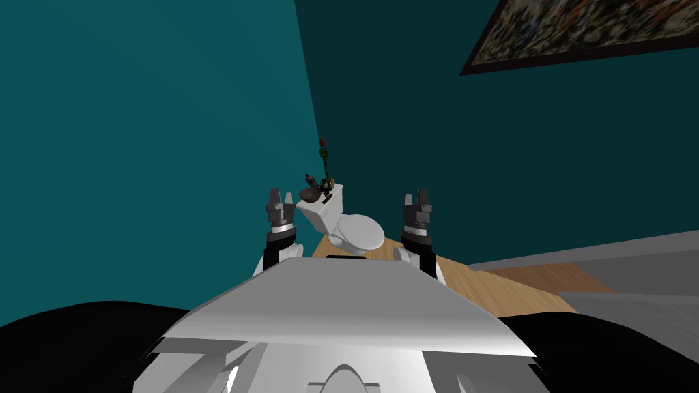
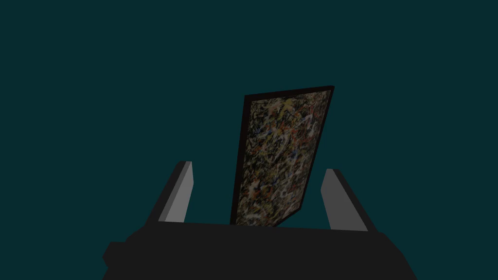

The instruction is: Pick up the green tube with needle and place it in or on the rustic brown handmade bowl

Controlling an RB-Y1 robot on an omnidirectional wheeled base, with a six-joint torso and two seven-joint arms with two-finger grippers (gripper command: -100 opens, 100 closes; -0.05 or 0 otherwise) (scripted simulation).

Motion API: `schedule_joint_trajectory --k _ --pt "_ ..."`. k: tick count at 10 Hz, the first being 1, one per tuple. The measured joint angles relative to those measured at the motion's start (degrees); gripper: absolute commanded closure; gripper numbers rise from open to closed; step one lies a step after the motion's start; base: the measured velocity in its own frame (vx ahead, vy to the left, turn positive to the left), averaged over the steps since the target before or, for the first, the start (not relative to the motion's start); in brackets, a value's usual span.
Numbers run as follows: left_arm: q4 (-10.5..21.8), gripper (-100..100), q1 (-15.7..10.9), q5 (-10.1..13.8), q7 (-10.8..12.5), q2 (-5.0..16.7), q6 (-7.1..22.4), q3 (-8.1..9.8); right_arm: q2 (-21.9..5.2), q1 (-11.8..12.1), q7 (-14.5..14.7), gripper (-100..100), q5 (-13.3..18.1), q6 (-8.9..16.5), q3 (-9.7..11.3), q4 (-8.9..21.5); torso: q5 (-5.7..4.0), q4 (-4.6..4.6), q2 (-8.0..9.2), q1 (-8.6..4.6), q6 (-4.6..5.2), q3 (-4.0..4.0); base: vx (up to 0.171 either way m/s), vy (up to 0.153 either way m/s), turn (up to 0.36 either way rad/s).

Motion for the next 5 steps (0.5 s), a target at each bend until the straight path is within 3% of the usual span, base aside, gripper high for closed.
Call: schedule_joint_trajectory --k 2,5 --pt "-0.56 -100 1.04 1.65 -0.15 3.23 -0.38 -0.04 0.0 0.0 0.0 0 0.0 0.0 0.0 0.0 -0.02 -0.01 -0.06 -0.07 0.0 -0.04 0.031 -0.032 -0.075" --pt "-1.5 -100 4.44 6.41 -0.7 8.21 -2.52 -0.37 0.0 0.0 0.0 0 0.0 0.0 0.01 0.0 -0.05 -0.03 -0.14 -0.22 0.01 -0.08 0.042 -0.052 -0.089"
